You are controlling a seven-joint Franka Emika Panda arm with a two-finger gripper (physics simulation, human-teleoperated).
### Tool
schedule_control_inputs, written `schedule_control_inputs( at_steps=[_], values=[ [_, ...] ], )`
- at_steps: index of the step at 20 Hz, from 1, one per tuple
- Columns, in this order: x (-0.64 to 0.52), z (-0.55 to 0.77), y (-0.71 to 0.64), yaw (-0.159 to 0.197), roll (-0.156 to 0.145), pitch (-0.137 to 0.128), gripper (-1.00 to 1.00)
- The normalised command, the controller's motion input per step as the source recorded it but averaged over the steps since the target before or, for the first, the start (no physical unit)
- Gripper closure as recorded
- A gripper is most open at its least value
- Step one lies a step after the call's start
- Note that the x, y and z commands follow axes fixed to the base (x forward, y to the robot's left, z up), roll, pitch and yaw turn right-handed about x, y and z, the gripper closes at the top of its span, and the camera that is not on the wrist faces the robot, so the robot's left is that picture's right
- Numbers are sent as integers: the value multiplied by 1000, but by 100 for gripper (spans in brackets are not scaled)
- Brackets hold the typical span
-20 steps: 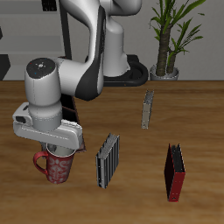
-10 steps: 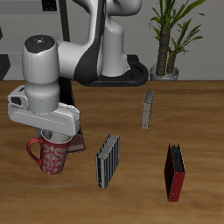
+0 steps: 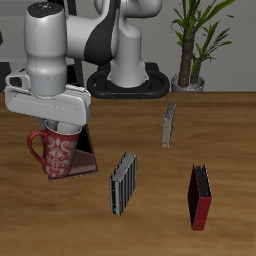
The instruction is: Place the red mug into the right desk caddy's right compartment
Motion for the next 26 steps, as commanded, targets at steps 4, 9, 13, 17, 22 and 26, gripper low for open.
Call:
schedule_control_inputs(
  at_steps=[4, 9, 13, 17, 22, 26],
  values=[
    [-313, 536, 14, 52, -12, -66, 100],
    [-468, 595, -61, 28, -20, -66, 100],
    [-553, 509, -24, 19, -2, -48, 100],
    [-349, 252, 17, 34, 2, -33, 100],
    [-504, 187, 34, 14, -30, 29, 100],
    [-495, 77, -91, -25, -45, 31, 100]
  ],
)
